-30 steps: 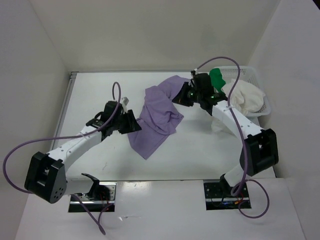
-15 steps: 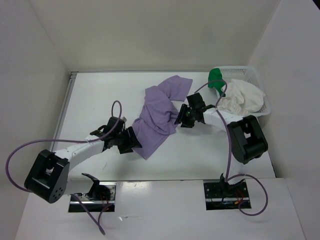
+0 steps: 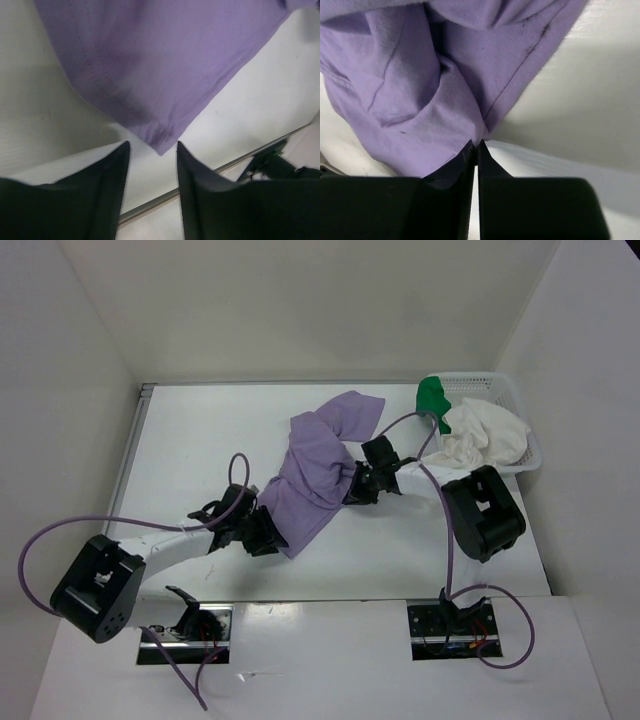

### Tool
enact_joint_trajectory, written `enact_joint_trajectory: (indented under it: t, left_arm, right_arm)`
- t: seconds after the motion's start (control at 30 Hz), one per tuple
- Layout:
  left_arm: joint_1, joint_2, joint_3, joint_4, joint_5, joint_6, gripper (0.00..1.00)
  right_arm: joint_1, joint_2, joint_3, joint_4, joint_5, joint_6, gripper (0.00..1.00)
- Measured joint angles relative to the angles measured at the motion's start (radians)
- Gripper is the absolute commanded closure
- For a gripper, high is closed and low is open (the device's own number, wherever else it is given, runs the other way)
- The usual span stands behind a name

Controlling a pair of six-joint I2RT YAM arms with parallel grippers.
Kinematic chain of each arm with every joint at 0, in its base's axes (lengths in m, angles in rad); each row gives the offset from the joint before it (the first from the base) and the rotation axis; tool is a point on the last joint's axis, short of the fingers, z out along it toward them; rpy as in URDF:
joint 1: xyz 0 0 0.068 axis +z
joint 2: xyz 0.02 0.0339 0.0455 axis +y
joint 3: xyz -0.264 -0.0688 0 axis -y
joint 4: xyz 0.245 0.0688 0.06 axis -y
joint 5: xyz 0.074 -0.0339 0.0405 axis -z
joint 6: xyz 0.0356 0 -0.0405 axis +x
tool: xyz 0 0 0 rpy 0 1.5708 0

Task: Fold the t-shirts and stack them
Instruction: Flatten out the tshirt

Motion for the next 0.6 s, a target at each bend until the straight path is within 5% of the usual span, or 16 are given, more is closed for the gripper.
enact_joint_trajectory:
  t: [0.23, 0.43, 0.6]
  left_arm:
    - [0.0, 0.057, 0.005, 0.037, -0.021, -0.009, 0.83]
    - [0.01, 0.038, 0.027, 0.005, -0.087, -0.004, 0.93]
    - [0.185, -0.088, 0.029, -0.034, -0.093, 0.043, 0.96]
  right_arm:
    - [0.005, -0.107, 0.001, -0.044, 0.023, 0.01, 0.98]
    - [0.053, -0.293, 0.055, -0.151, 0.018, 0.015, 0.99]
    - [0.07, -0.367, 0.242, -0.247, 0.001, 0.028, 0.99]
